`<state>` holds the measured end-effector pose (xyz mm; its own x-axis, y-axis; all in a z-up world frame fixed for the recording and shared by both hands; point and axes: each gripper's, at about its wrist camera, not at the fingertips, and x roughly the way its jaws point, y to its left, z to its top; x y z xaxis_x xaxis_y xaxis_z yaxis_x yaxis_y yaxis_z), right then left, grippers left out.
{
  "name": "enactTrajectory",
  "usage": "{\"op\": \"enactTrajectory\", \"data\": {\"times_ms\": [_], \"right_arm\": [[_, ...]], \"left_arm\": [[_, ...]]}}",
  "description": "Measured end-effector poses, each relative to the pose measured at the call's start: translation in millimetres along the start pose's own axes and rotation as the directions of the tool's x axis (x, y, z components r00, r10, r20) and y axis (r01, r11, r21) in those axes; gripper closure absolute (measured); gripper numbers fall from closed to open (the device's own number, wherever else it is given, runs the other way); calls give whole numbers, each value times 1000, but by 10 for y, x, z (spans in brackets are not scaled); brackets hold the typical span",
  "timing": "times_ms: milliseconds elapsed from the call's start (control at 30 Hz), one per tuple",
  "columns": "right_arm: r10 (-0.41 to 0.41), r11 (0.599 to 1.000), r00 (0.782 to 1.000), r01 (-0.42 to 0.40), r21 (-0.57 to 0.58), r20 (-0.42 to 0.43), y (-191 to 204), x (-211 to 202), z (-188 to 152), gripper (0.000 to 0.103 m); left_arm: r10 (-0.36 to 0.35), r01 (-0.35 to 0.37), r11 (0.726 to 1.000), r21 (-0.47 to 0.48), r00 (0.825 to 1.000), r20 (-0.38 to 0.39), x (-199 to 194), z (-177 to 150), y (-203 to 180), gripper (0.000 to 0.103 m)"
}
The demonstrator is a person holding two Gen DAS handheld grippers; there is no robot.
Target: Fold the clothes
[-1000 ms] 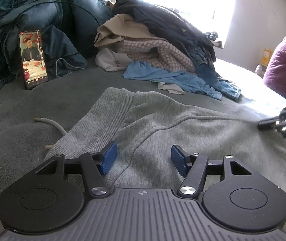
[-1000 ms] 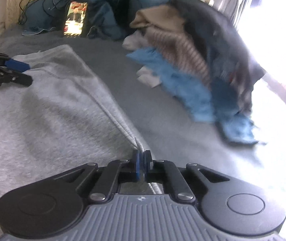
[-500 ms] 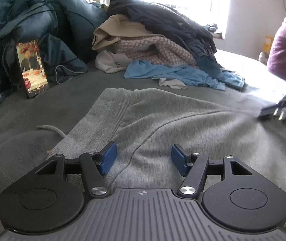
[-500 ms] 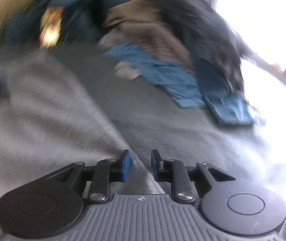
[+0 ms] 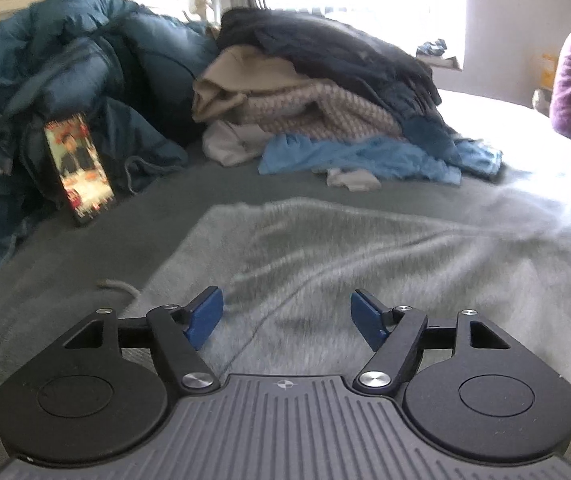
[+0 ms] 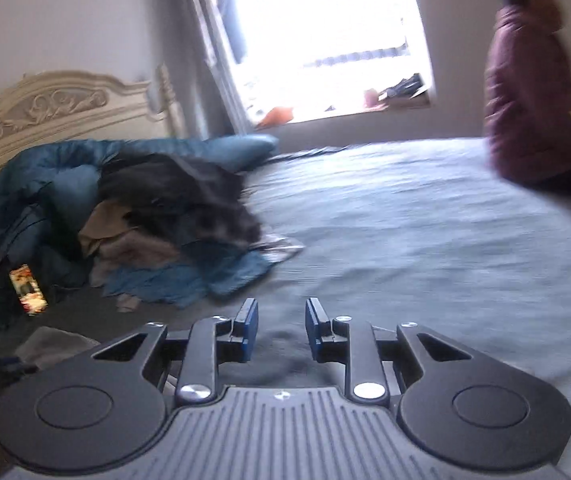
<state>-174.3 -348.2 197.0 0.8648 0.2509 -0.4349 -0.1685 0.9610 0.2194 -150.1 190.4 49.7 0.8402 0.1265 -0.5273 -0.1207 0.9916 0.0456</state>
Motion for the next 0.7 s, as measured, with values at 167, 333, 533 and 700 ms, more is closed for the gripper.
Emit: {"op": "enactTrajectory", "data": {"times_ms": [167,333,533,700], "right_arm": [[-87,996,996,87,18,19,-330,-504,-408,72],[-116,990,993,116,83,-6,-585,-670,-788,71],[-94,990,995,95,99,-15,-636,-754,-964,71],[-156,984,988,157,79,-16,-686,-700,-1008,63]], "left_arm": [[-53,53,999,-1,998,27,-178,146,-393,29],[-138,138,989,56,990,-19,-108,147,-1013,29],[-124,138,974,178,988,-90,172,24,-1529,29],[-118,138,982,126,981,-152,352,-120,-1448,27]]}}
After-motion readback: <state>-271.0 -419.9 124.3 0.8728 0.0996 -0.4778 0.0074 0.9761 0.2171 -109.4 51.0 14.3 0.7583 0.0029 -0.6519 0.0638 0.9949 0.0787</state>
